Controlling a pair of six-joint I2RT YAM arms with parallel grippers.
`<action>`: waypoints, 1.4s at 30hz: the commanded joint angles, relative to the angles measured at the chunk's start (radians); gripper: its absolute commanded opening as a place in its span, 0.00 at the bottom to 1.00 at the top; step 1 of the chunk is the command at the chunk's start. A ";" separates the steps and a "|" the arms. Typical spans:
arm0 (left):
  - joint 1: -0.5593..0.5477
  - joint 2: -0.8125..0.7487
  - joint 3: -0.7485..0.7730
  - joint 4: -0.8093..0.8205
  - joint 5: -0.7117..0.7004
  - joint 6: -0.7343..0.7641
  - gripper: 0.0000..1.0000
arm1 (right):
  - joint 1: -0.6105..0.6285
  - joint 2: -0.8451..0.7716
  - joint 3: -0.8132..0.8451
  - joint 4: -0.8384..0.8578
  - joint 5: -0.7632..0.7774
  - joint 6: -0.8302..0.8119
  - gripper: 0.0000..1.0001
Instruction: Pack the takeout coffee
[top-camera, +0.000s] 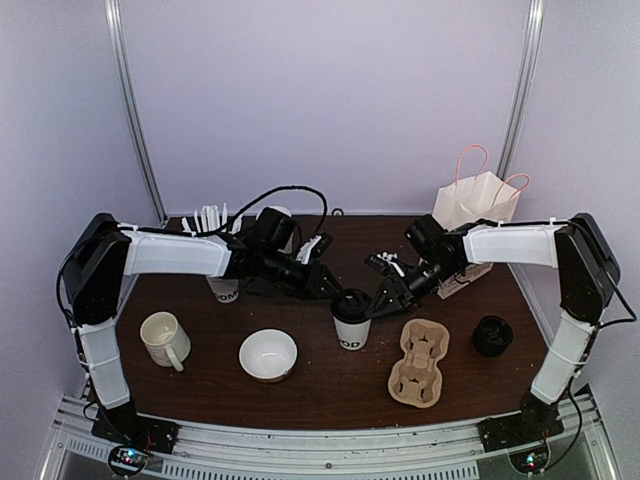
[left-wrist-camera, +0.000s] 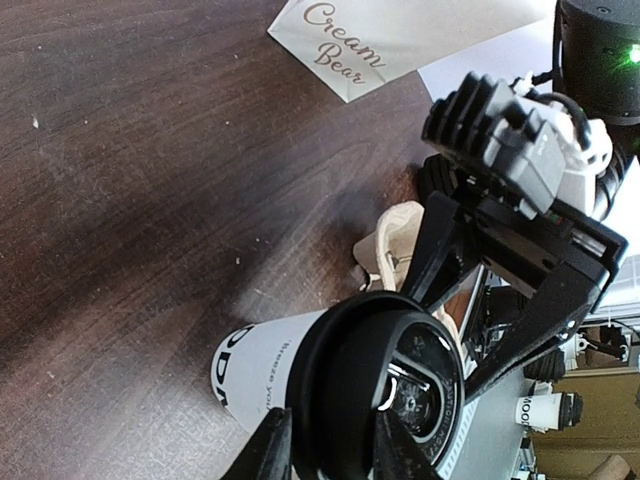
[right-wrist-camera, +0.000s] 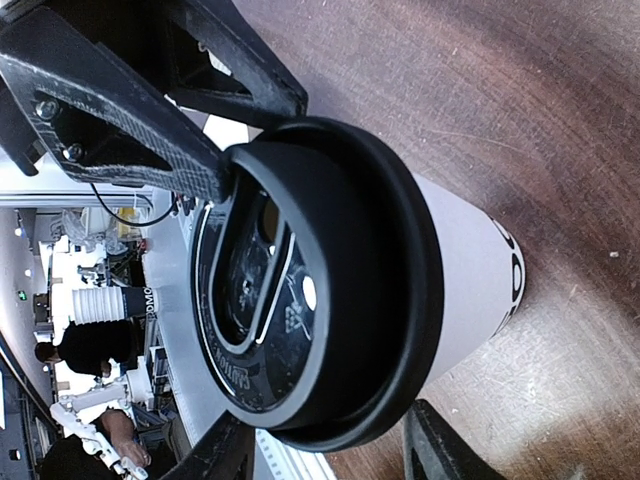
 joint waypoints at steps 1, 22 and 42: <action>-0.015 0.019 -0.027 -0.009 0.010 -0.006 0.26 | -0.002 0.040 0.008 -0.004 0.042 -0.003 0.51; -0.015 0.031 -0.030 -0.194 -0.151 0.067 0.24 | 0.001 0.197 0.078 -0.174 0.504 -0.073 0.36; -0.020 -0.116 -0.097 -0.065 -0.145 0.166 0.38 | -0.016 0.130 0.239 -0.279 0.260 -0.243 0.54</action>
